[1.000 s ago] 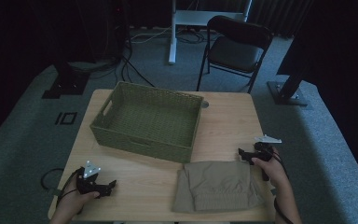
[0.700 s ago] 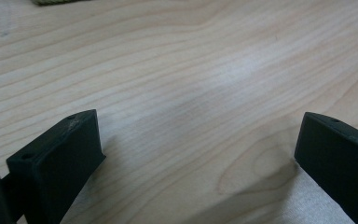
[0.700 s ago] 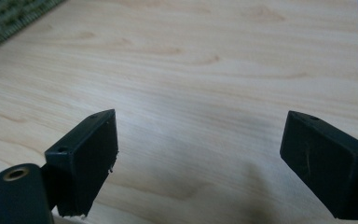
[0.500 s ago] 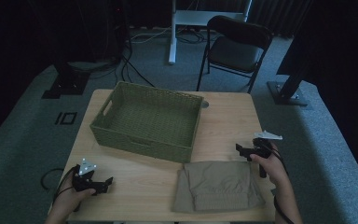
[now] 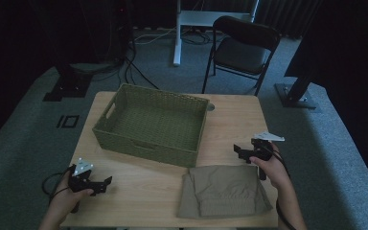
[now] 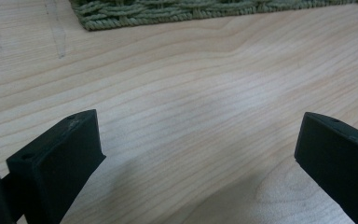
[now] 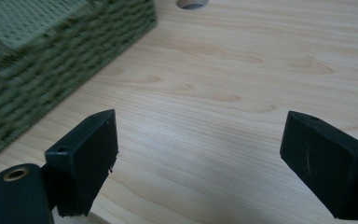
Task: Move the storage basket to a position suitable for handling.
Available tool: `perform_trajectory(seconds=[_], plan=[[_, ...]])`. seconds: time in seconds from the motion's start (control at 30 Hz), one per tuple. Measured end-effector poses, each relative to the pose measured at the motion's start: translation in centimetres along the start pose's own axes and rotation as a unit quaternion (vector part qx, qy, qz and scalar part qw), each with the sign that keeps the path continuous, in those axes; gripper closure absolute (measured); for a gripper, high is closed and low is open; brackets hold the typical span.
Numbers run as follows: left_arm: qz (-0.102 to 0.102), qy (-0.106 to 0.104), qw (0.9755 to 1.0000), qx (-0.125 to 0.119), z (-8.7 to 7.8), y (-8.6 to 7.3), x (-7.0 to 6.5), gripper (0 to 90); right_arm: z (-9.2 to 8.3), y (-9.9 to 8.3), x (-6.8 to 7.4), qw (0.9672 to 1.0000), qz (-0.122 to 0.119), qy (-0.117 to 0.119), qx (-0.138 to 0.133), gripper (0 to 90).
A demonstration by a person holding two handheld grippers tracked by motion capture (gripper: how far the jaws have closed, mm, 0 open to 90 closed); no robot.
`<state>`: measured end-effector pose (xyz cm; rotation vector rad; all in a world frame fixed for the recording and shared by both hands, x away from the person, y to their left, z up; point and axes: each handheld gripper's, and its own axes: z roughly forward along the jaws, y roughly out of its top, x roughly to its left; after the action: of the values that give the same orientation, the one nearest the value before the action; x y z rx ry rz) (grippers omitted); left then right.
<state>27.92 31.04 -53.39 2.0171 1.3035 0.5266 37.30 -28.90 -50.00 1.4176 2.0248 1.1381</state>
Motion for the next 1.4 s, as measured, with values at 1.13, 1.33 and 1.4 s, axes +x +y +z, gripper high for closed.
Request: perform_trajectory(seconds=[1.13,1.33,1.4], plan=[[0.003,0.004,0.9989,-0.046,-2.3,5.8,3.8,1.5,-1.3,3.6,7.2,0.9959,-0.055,0.059,-0.042,10.8],[0.004,0.008,0.9974,-0.071,-3.2,8.2,4.8,1.5,-1.7,4.4,8.7,0.9937,-0.068,0.073,-0.050,10.8],[0.003,0.009,0.9969,-0.078,-3.3,8.8,4.9,1.5,-1.5,4.5,9.0,0.9934,-0.071,0.074,-0.051,10.8]])
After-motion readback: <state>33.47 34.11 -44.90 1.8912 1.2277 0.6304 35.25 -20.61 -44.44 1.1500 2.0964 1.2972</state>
